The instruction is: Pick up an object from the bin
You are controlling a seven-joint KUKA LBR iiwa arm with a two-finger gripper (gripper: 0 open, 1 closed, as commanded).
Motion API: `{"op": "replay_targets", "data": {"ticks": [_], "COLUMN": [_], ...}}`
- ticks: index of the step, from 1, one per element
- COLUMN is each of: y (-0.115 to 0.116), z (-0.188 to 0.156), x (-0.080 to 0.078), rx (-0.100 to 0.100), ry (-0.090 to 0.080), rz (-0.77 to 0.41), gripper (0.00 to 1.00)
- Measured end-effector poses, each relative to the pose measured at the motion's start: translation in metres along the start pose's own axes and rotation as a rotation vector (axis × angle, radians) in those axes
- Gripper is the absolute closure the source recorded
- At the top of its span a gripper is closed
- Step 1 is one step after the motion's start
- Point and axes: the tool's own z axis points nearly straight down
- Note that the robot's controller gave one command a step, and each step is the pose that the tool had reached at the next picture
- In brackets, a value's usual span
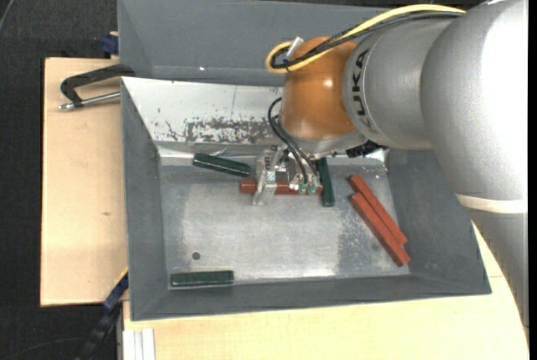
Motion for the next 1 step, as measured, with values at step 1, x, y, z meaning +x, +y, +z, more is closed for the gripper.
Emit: {"op": "replay_targets", "data": {"ticks": [1], "y": [-0.0300], "z": [-0.1559], "x": [0.0111], "rx": [0.000], "ry": [-0.006], "rz": [0.016], "gripper": [1.00]}}
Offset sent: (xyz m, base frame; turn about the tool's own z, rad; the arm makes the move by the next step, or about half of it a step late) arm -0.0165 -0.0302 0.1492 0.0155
